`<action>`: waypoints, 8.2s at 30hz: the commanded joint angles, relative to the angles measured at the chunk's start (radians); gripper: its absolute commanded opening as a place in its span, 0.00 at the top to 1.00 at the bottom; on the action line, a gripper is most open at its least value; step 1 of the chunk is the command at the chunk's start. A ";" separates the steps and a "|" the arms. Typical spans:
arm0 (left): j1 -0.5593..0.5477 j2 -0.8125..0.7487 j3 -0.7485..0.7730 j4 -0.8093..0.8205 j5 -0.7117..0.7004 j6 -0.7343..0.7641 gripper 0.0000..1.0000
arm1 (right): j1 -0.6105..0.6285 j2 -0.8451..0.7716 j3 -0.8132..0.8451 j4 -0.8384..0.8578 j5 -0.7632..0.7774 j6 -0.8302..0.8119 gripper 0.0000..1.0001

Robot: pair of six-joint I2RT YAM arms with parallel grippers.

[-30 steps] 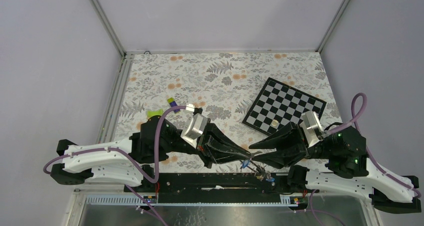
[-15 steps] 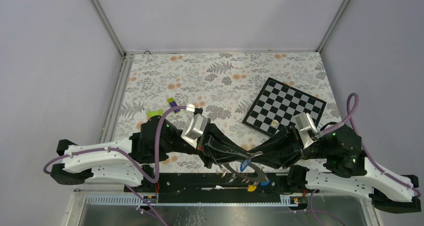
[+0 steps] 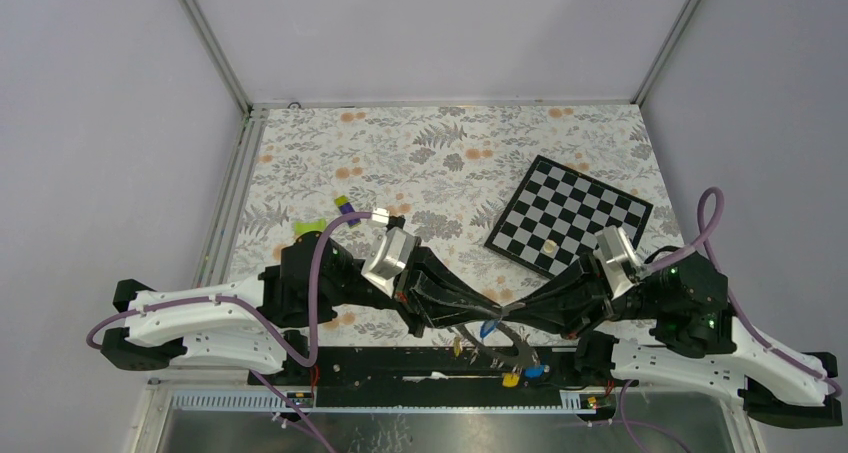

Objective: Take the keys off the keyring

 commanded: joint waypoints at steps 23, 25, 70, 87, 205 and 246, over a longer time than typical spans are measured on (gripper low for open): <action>-0.002 -0.008 0.036 0.089 0.010 0.009 1.00 | -0.002 -0.111 -0.046 0.214 0.087 0.032 1.00; -0.004 -0.007 0.036 0.089 0.011 0.009 1.00 | -0.002 -0.114 -0.050 0.227 0.101 0.038 1.00; -0.004 -0.028 0.010 0.100 0.013 0.002 1.00 | -0.002 -0.041 -0.038 0.123 0.045 -0.069 0.53; -0.003 -0.021 0.017 0.100 0.021 0.004 1.00 | -0.002 -0.030 -0.021 0.107 0.031 -0.094 0.48; -0.004 0.011 0.034 0.068 -0.044 0.001 1.00 | -0.002 -0.110 -0.056 0.258 0.205 -0.047 0.54; -0.003 0.019 0.075 0.042 0.082 -0.002 1.00 | -0.002 -0.014 0.066 -0.168 0.015 -0.070 0.46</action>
